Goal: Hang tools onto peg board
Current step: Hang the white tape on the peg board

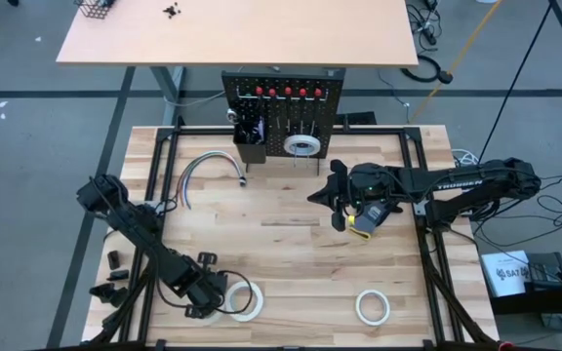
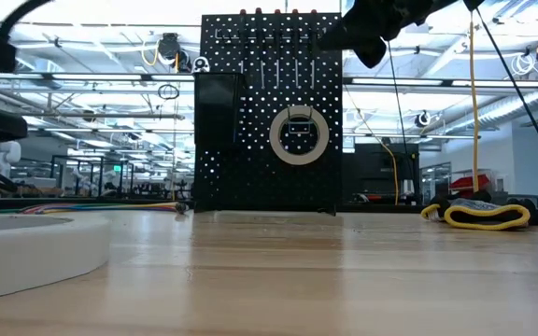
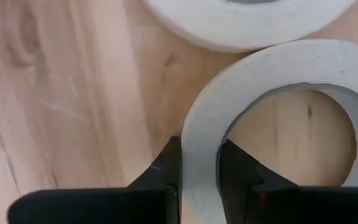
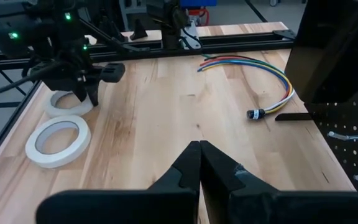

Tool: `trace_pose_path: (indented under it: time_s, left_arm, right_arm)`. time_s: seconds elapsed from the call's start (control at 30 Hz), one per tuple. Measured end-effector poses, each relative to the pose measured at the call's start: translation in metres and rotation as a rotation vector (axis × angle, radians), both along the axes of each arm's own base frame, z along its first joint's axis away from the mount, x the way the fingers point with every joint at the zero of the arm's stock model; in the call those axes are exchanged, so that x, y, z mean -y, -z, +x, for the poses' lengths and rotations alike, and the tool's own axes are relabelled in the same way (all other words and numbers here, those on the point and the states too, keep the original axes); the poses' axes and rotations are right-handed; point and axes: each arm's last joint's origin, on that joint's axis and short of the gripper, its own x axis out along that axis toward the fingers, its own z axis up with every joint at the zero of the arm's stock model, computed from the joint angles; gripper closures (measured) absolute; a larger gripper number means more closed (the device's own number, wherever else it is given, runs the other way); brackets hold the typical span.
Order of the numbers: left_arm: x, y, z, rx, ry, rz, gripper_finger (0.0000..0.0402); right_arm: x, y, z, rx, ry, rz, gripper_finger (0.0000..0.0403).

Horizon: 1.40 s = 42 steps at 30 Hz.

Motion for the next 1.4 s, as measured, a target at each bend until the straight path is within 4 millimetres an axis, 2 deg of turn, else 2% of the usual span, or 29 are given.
trace_pose_path:
  time_s: [0.13, 0.23, 0.4, 0.5, 0.6, 0.73, 0.83, 0.9, 1.0, 1.2, 1.3, 1.4]
  left_arm:
    - [-0.017, -0.014, -0.001, 0.066, -0.094, 0.073, 0.0345]
    - [-0.025, -0.036, 0.002, 0.16, -0.181, 0.036, 0.0345]
    - [-0.051, -0.07, -0.002, 0.259, -0.292, -0.015, 0.0345]
    - [-0.065, -0.093, 0.004, 0.387, -0.353, -0.126, 0.0345]
    - [-0.079, -0.118, 0.016, 0.578, -0.395, -0.255, 0.0345]
    - [-0.096, -0.147, 0.035, 0.781, -0.387, -0.499, 0.0345]
    - [-0.112, -0.161, 0.049, 0.864, -0.382, -0.676, 0.0345]
    - [-0.123, -0.164, 0.058, 0.879, -0.416, -0.776, 0.0345]
    - [-0.135, -0.159, 0.069, 0.829, -0.436, -0.867, 0.0345]
    - [-0.145, -0.15, 0.09, 0.825, -0.375, -0.961, 0.0345]
    - [-0.153, -0.149, 0.1, 0.875, -0.349, -1.016, 0.0345]
    - [-0.162, -0.144, 0.108, 0.852, -0.346, -1.029, 0.0345]
  right_arm:
    - [0.0, -0.001, 0.0, 0.007, 0.0, 0.0, 0.0403]
    - [0.0, -0.001, 0.0, 0.006, -0.001, -0.001, 0.0403]
    - [0.0, -0.001, 0.0, 0.006, -0.008, -0.008, 0.0403]
    - [0.0, -0.002, 0.0, 0.013, -0.017, -0.022, 0.0403]
    - [-0.004, -0.008, 0.002, 0.082, -0.097, -0.015, 0.0403]
    - [-0.01, -0.019, 0.005, 0.219, -0.295, -0.061, 0.0403]
    - [-0.017, -0.028, 0.005, 0.344, -0.459, -0.214, 0.0395]
    - [-0.024, -0.033, 0.005, 0.417, -0.492, -0.303, 0.0382]
    - [-0.03, -0.04, 0.007, 0.484, -0.462, -0.357, 0.0356]
    - [-0.029, -0.052, 0.01, 0.399, -0.428, -0.251, 0.0285]
    - [-0.029, -0.053, 0.01, 0.383, -0.434, -0.275, 0.0247]
    - [-0.029, -0.056, 0.01, 0.402, -0.432, -0.285, 0.0218]
